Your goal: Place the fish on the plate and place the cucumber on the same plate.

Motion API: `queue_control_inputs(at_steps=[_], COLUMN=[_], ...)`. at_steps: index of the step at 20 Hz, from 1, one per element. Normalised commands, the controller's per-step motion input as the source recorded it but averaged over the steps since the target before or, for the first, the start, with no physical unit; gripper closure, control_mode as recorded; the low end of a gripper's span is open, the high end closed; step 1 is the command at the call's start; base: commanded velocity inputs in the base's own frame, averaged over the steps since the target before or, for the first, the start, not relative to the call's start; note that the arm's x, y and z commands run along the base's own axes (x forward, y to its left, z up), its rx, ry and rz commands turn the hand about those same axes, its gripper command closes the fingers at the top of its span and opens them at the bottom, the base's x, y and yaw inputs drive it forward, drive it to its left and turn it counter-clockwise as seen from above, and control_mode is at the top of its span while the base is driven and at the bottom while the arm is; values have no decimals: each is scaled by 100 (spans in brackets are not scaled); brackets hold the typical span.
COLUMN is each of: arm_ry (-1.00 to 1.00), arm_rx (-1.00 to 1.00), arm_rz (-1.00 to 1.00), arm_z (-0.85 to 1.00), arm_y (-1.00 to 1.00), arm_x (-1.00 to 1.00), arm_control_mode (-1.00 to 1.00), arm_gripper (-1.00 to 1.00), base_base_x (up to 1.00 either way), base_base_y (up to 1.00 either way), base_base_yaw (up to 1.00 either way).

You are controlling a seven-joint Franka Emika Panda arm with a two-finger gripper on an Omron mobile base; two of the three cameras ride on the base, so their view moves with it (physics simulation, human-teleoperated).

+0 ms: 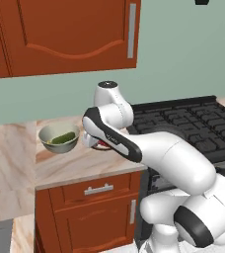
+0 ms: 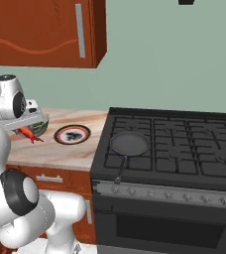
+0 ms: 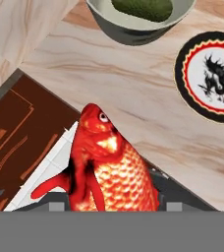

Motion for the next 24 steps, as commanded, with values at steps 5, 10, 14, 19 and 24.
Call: queue_control_inputs(at_steps=[5, 10, 14, 19, 24], arm_ry=[0, 0, 0, 0, 0], arm_rx=[0, 0, 0, 0, 0], arm_rz=[0, 0, 0, 0, 0], arm_z=[0, 0, 0, 0, 0], arm_y=[0, 0, 0, 0, 0], arm_x=[0, 0, 0, 0, 0], arm_control_mode=[100, 100, 100, 100, 100], arm_gripper=[100, 100, 100, 100, 100], base_base_x=[34, 43, 47, 30, 4], base_base_y=[27, 4, 7, 8, 0], base_base_yaw=[0, 0, 0, 0, 0])
